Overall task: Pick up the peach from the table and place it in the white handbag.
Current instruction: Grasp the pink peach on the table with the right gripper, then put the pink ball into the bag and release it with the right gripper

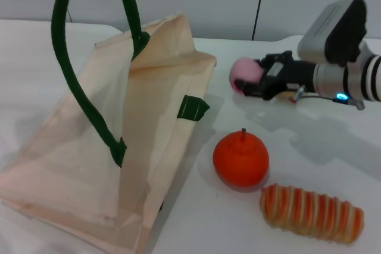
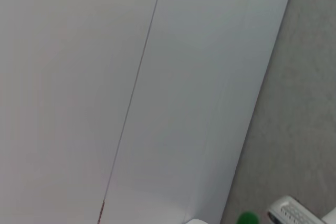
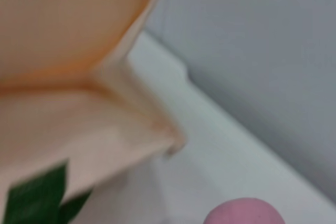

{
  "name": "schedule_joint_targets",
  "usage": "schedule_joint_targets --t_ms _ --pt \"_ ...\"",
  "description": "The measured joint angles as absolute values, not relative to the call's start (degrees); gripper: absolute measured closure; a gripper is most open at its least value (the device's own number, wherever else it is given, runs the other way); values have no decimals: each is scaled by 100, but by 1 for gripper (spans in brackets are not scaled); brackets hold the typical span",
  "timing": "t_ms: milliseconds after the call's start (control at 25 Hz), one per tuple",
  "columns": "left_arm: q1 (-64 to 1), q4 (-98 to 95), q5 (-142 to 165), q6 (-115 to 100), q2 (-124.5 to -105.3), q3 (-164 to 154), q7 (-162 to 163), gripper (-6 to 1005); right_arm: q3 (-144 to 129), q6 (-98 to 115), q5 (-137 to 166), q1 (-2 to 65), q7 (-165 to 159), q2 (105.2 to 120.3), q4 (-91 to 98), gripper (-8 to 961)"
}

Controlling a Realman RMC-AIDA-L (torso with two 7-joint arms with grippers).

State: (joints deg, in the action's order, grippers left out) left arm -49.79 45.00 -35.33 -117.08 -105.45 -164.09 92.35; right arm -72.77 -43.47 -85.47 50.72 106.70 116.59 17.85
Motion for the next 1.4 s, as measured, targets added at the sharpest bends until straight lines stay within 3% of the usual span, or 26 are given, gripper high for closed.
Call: schedule_joint_targets --t_ms 360,640,1400 --pt "-4946 4526 -3533 -11707 -10546 -16409 9229 848 -7231 -5039 -10204 4242 11066 11531 2468 347" --pt "-4949 4534 -3522 -11698 -10534 -16409 9190 846 -7157 -6554 -10137 4149 11301 11457 2478 355" --pt "-5211 4487 -3476 -11698 -10529 -16409 9201 842 -8154 -6877 -9375 5164 11258 11706 2308 358"
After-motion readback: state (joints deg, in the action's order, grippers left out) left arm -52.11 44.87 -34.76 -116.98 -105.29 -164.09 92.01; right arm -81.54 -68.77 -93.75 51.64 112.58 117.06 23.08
